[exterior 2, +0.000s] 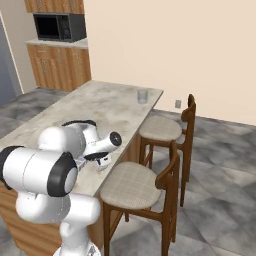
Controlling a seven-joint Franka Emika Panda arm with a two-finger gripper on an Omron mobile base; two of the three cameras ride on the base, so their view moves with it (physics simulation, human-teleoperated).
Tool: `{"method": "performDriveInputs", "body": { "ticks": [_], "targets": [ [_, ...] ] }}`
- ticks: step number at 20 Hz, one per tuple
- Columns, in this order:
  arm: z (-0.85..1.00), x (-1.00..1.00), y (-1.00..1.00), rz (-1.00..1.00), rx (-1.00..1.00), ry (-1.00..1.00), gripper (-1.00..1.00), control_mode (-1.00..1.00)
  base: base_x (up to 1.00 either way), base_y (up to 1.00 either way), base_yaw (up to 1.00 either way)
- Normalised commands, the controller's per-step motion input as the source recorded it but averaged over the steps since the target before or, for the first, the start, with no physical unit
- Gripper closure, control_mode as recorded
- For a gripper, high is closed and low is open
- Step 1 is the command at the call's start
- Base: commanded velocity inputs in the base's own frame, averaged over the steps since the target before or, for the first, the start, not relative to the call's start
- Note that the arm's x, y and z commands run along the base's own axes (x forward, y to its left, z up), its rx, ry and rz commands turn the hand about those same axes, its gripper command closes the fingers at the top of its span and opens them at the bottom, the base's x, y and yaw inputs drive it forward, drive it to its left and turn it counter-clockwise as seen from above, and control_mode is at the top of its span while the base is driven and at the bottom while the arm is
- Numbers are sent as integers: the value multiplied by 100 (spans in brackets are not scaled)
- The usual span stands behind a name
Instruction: Open the freezer door, pick up the ice cube tray from the freezer, and place it on the dining counter.
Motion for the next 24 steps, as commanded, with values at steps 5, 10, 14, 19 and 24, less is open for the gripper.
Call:
{"method": "performDriveInputs", "body": {
  "ticks": [5,10,14,19,24],
  "targets": [
    [77,-12,4,0,-4,3,-100,-100,0,0,0],
    [100,-27,0,0,-11,9,-100,-100,0,0,0],
    [100,-47,61,16,-34,3,-100,-100,0,0,0],
    [100,-44,100,29,-55,1,-100,-100,0,0,0],
    [100,-48,100,16,-46,0,-100,-100,0,0,0]
  ]
}}
